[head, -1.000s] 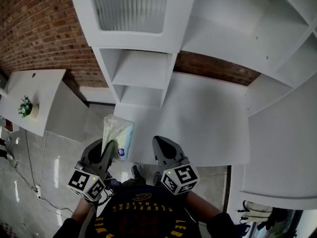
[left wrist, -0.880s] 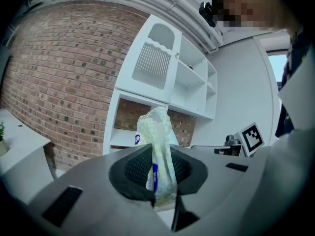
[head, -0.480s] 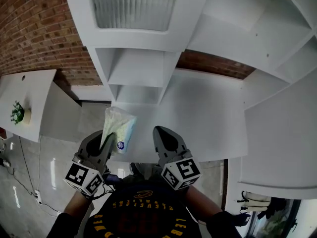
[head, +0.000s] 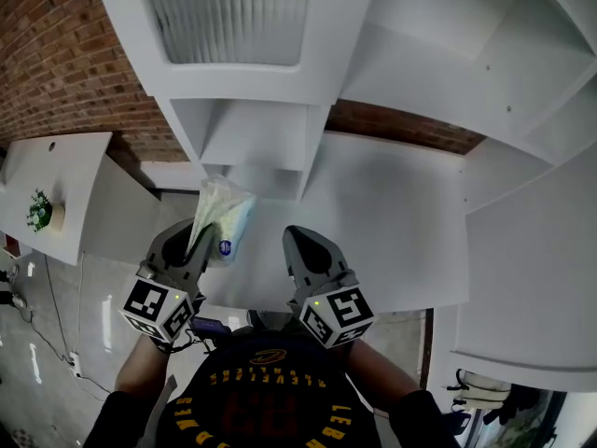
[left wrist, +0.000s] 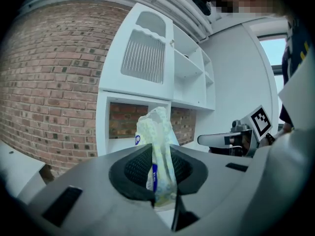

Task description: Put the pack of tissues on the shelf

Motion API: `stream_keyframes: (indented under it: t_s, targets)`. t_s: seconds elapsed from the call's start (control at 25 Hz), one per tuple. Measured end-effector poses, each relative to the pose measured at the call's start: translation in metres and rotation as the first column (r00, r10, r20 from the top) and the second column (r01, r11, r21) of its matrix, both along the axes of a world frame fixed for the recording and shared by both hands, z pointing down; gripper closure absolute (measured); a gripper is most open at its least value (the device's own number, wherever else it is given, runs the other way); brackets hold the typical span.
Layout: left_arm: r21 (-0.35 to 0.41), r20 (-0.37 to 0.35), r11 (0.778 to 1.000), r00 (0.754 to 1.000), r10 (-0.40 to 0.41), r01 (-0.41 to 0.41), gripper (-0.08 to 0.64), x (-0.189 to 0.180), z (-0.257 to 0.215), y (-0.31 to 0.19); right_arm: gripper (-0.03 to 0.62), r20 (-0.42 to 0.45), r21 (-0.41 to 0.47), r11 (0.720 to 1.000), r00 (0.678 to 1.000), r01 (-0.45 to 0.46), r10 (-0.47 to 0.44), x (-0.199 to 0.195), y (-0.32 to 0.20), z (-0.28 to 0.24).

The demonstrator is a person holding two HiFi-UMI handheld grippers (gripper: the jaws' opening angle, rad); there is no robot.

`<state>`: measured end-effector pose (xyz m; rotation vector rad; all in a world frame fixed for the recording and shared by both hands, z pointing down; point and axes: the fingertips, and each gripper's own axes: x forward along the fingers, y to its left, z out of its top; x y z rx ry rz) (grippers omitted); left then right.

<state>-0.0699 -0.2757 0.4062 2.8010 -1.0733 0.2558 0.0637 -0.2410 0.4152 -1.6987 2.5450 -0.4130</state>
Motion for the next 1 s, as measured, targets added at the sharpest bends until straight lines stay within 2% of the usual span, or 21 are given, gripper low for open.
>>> stream_keyframes:
  t_s: [0.24,0.6,1.0]
  targets:
    - [0.035,0.032,0.999,0.999,-0.027,0.026,0.499,0.011,-0.005,-0.02,0.597,0.006,0.034,0.999,1.0,0.016,-0.017,0.012,-0.015,-0.014]
    - [0.062,0.093,0.997,0.995,-0.042,0.036,0.497,0.024,-0.011,-0.051,0.597,-0.016,0.044,0.997,0.998,0.059,-0.059,0.007,-0.036,-0.025]
    - [0.092,0.127,0.994,0.99,-0.062,0.051,0.499,0.037,-0.014,-0.089,0.597,-0.027,0.065,0.996,0.998,0.055,-0.054,0.007,-0.056,-0.036]
